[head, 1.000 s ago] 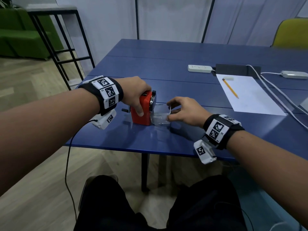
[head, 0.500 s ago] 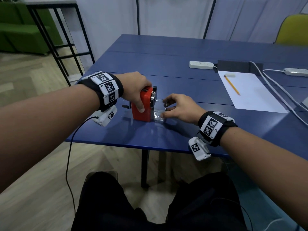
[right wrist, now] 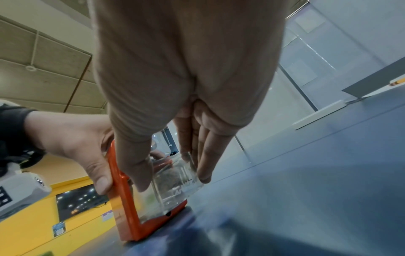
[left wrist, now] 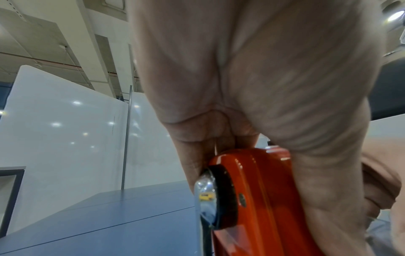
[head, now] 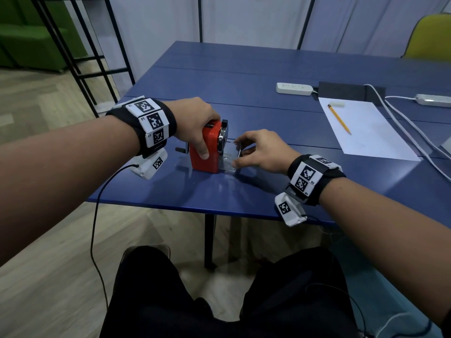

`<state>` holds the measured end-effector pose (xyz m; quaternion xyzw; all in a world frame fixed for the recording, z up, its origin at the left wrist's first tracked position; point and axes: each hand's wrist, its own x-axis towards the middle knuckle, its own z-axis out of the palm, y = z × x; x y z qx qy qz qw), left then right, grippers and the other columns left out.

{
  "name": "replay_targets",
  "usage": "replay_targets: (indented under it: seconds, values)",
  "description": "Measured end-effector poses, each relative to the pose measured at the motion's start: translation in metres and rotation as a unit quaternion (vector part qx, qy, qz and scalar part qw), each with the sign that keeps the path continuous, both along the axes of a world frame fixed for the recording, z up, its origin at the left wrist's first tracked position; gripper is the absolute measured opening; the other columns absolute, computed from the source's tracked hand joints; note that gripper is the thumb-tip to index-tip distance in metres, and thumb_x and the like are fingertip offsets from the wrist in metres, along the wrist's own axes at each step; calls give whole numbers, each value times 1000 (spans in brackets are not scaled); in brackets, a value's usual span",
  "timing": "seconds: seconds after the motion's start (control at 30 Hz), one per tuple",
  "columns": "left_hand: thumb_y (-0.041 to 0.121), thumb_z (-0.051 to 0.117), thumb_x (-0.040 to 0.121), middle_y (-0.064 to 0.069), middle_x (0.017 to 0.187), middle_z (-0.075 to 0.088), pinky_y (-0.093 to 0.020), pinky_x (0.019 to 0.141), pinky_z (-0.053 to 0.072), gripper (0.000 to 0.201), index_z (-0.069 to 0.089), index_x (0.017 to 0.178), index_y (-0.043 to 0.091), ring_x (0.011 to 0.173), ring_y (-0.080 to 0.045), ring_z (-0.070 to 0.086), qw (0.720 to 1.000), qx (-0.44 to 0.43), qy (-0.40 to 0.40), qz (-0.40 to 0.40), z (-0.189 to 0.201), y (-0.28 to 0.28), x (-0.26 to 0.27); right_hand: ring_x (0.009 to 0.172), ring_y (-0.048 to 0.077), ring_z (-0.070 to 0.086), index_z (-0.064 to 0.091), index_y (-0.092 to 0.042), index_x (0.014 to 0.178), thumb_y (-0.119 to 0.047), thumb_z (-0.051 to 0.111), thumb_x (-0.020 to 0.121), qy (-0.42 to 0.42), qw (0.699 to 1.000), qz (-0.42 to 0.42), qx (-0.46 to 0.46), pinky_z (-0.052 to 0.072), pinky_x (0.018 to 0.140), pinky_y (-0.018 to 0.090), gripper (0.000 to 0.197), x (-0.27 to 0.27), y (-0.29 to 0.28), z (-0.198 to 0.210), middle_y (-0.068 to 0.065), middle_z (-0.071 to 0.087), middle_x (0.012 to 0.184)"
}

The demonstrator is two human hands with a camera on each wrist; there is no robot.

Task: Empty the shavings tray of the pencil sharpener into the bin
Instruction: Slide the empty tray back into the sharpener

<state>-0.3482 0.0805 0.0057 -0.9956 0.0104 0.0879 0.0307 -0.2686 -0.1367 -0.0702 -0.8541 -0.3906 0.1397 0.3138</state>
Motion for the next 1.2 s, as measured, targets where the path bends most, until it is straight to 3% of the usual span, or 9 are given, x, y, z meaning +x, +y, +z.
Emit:
replay_targets:
  seconds: [0.23,0.5,0.7,0.93,1.07,1.13,1.2]
  values:
    - [66,91,53,8,89,69,-38,74,58,71,66,106,26,81,-18,64,1000,3,2,6,1,-1,1,96,11,78,75,-15,127,-37,95,75,-33,999,0,-8,61,98,33,60,-1,0,1,-2,78,112]
    - [66,91,53,10,85,68,-32,68,52,66,63,99,29,77,-16,63,1000,2,-2,1,0,-1,1,94,14,78,75,-13,126,-40,93,76,-76,996,17,-47,61,95,34,60,0,3,10,-1,80,105]
    - [65,92,52,10,81,67,-34,69,56,63,61,93,29,75,-15,63,1000,7,2,7,2,-2,1,94,12,78,74,-13,129,-46,94,74,-67,997,17,-39,61,94,30,67,-4,11,5,-2,80,106]
    - [66,91,51,10,84,68,-34,71,56,66,62,97,30,76,-17,63,1000,14,-2,3,4,-4,-3,101,14,77,70,-13,134,-48,96,72,-48,998,14,-43,60,98,36,76,-6,20,6,0,79,112]
    - [64,92,54,6,96,70,-37,78,56,74,61,110,27,84,-19,63,1000,3,15,13,3,-3,-5,118,18,73,51,-11,155,-52,95,71,-53,993,47,-97,57,105,36,103,-7,13,16,5,70,140]
    - [64,93,52,2,114,67,-41,90,54,95,52,129,26,98,-22,62,999,-21,27,31,-4,2,-8,118,19,73,50,-11,156,-51,93,76,-66,991,46,-111,55,106,37,99,-8,10,18,5,69,143]
    - [66,93,49,-5,135,59,-47,104,49,128,32,153,24,118,-28,59,996,-57,16,61,-16,9,-17,117,20,73,53,-10,154,-49,91,79,-59,991,33,-112,54,106,38,92,-10,7,17,5,71,139]
